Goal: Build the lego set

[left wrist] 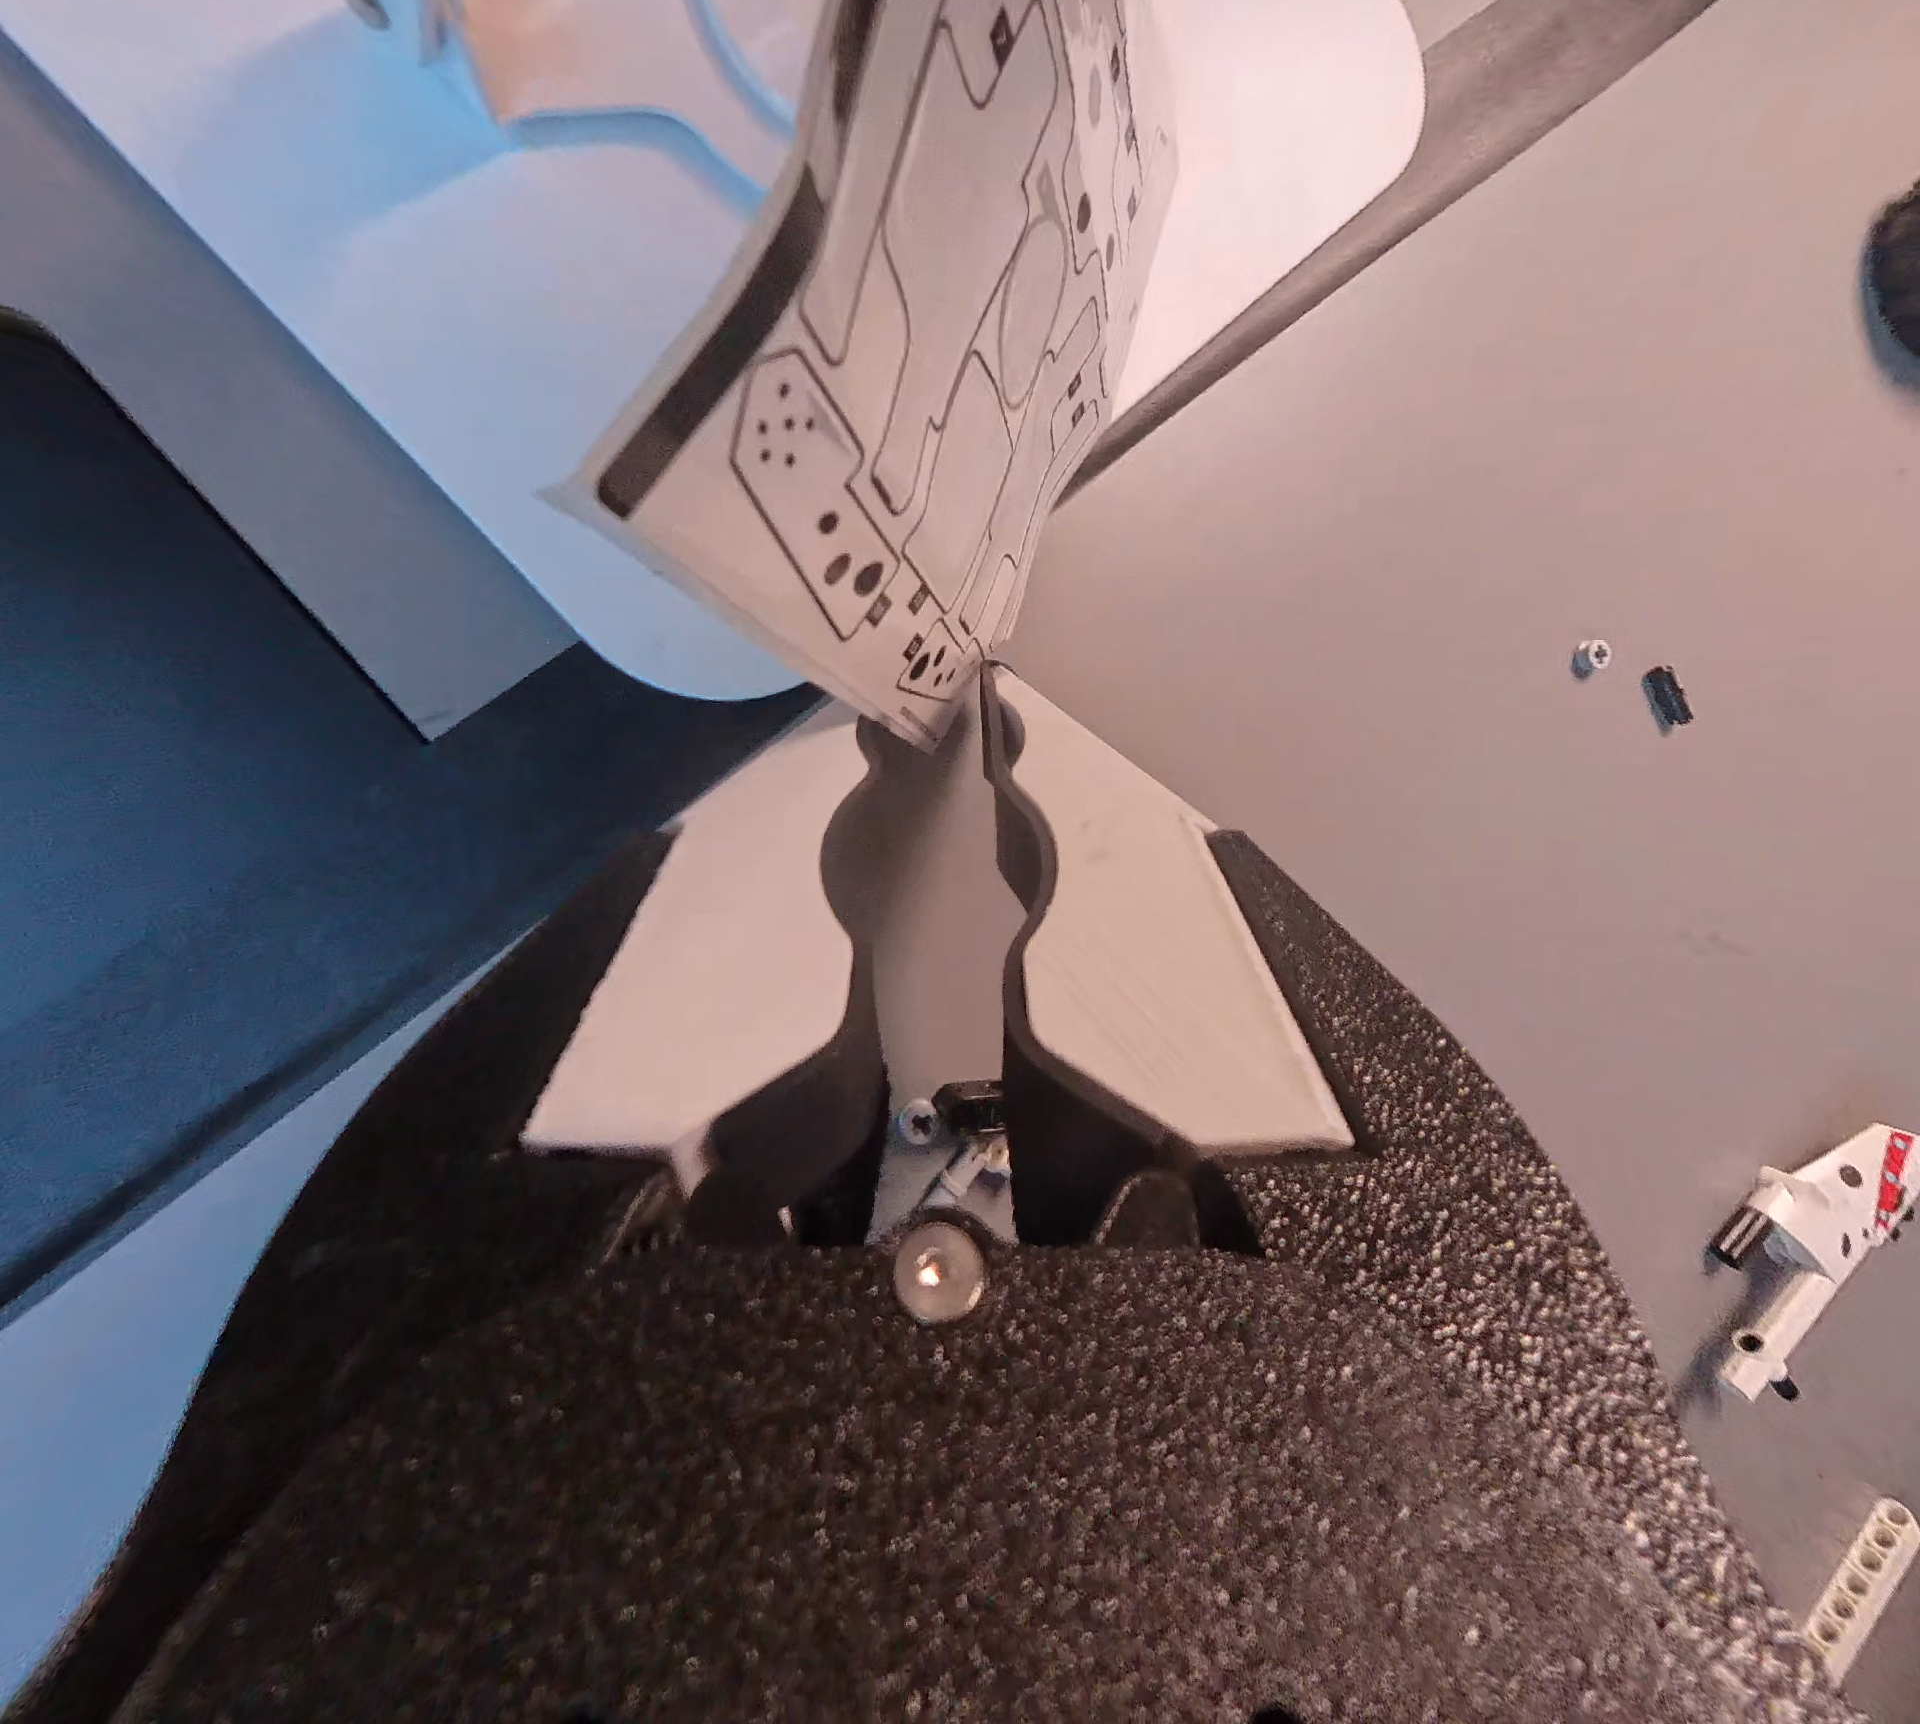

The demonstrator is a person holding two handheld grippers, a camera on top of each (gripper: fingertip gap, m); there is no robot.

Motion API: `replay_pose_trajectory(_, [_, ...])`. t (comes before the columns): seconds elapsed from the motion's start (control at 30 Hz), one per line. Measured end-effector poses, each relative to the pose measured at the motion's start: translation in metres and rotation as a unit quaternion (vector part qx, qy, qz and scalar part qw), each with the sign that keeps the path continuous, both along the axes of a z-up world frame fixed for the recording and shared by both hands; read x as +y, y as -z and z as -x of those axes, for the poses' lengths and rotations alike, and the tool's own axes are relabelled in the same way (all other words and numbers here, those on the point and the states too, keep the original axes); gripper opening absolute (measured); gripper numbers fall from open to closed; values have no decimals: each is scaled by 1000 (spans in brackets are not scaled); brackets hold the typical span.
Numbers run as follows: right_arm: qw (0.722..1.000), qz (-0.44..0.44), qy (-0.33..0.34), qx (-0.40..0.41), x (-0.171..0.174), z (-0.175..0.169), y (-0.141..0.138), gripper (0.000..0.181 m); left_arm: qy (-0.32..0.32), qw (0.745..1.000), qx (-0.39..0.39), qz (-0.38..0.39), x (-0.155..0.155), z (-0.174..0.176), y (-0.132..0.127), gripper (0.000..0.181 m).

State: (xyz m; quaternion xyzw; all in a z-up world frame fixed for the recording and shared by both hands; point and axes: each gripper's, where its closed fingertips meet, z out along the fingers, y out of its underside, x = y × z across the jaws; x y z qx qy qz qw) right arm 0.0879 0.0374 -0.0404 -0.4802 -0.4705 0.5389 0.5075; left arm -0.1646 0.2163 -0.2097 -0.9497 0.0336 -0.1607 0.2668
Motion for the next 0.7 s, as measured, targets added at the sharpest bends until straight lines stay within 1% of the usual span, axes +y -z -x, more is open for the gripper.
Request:
replay_pose_trajectory(0.07, [1000,-3,0,0,-1,0,0,0,-16,1000,20,-1,1,7,0,18])
replay_pose_trajectory(0.13, [1000,-5,1,-1,-1,0,0,0,-25,1000,18,4,-1,8,-2,25])
replay_pose_trajectory(0.17, [1000,-6,2,-1,-1,0,0,0,-30,999,23,3,-2,10,-3,29])
replay_pose_trajectory(0.2, [1000,-6,3,-1,-1,0,1,0,-38,999,36,1,-3,14,-4,41])
replay_pose_trajectory(0.23, [1000,-5,3,-1,-1,0,1,0,-42,998,48,0,-6,18,-4,45])
replay_pose_trajectory(0.3, [1000,-3,2,-1,-1,0,1,0,-49,998,43,-8,-14,20,-8,53])
replay_pose_trajectory(0.37, [1000,-6,2,0,-3,1,0,0,-60,997,44,-33,-23,24,-15,57])
replay_pose_trajectory(0.43, [1000,-9,5,2,-3,1,0,0,-63,993,42,-90,-34,23,-34,57])
replay_pose_trajectory(0.5, [1000,-15,12,3,-3,1,-1,0,-47,984,19,-171,-53,6,-65,53])
replay_pose_trajectory(0.57, [999,-38,32,0,-1,1,0,0,-13,971,-25,-238,-85,-25,-95,49])
replay_pose_trajectory(0.63, [995,-76,59,-6,1,2,2,0,20,958,-86,-273,-125,-61,-115,45])
replay_pose_trajectory(0.7, [988,-123,88,-16,0,5,5,0,42,943,-160,-288,-165,-97,-126,39])
